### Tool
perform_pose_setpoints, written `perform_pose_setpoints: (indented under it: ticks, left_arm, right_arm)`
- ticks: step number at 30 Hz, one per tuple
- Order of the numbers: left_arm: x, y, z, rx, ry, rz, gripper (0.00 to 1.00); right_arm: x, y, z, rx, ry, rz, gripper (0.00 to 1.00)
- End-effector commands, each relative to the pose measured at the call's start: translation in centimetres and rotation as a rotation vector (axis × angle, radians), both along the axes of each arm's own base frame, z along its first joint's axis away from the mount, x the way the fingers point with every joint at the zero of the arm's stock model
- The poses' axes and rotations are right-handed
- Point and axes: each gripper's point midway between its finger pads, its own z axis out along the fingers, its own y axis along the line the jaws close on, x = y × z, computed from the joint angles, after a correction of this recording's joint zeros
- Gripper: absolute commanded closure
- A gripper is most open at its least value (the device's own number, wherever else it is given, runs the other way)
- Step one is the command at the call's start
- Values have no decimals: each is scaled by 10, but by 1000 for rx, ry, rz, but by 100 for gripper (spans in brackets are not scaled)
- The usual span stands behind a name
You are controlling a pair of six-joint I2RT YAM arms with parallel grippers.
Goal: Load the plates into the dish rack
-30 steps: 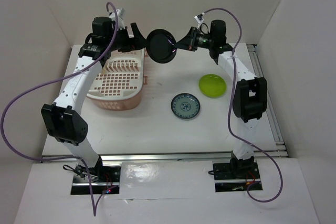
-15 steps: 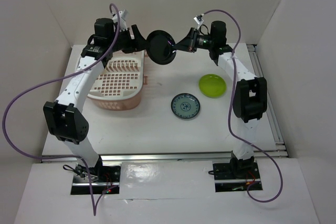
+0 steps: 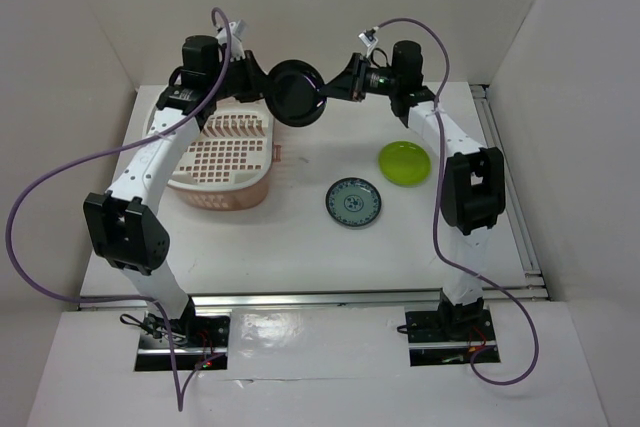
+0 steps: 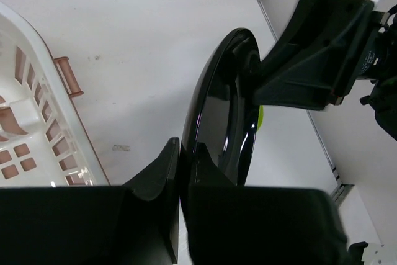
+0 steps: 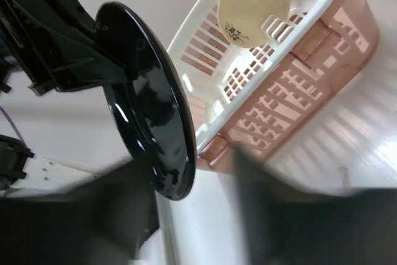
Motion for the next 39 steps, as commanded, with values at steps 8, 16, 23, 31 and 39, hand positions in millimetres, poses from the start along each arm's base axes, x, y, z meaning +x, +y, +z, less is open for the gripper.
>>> perform_pose_setpoints:
  ticks: [8, 16, 23, 31, 39]
  left_arm:
    - [26, 63, 51, 181, -143, 345, 100]
    - [49, 154, 59, 555, -257, 729, 100]
    - [67, 189, 37, 844, -299, 826, 100]
    - [82, 212, 1, 954, -275, 804, 100]
    - [91, 217, -35, 1035, -255, 757, 100]
  right_arm:
    - [13, -36, 28, -49, -100, -180, 0]
    - [25, -65, 1, -115, -28, -271, 0]
    - [26, -62, -7, -106, 0, -255, 0]
    - [29, -61, -11, -104, 0, -246, 0]
    - [30, -58, -15, -84, 18, -230, 0]
